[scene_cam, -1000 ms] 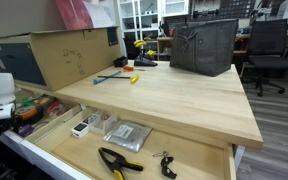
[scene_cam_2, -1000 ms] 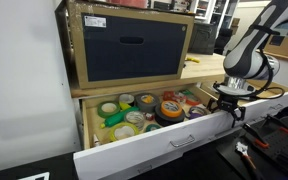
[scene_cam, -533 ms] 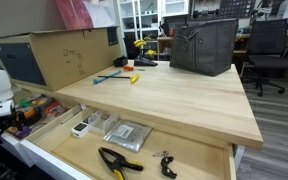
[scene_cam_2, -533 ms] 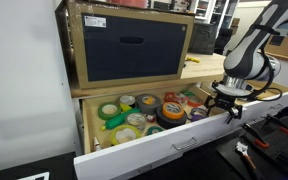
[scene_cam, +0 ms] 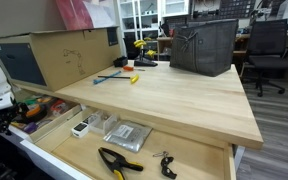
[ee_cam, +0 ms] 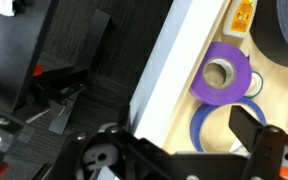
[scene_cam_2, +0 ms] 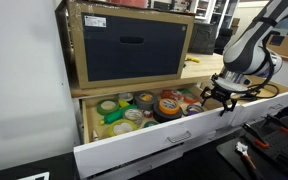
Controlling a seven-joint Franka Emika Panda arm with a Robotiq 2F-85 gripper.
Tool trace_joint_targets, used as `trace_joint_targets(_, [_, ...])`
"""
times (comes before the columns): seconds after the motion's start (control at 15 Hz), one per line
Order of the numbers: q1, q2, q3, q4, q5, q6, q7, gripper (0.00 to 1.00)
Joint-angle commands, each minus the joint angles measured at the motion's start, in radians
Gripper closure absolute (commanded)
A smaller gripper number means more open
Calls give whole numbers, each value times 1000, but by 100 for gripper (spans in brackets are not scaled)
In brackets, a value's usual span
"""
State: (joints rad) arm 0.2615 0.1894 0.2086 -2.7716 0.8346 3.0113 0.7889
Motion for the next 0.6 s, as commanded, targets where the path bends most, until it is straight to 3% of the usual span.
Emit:
trace_joint_targets(0.0, [13, -88, -29, 0, 27, -107, -71, 0])
trace_joint_targets(0.53, [-57, -211, -35, -13, -99, -337, 11, 0])
